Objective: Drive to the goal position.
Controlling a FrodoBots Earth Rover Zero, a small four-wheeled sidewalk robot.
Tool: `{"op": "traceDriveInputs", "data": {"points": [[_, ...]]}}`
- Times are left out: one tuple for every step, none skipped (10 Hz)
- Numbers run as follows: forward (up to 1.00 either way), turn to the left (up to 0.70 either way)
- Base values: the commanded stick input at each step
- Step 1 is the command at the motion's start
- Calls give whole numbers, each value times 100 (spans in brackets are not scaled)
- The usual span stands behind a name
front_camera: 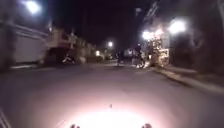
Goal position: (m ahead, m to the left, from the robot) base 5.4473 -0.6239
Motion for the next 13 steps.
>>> {"op": "traceDriveInputs", "data": {"points": [[100, 0], [100, 0], [100, 0], [100, 0], [100, 0], [100, 0], [100, 0], [100, 0], [100, 0], [100, 0], [100, 0], [100, 0], [100, 0]]}}
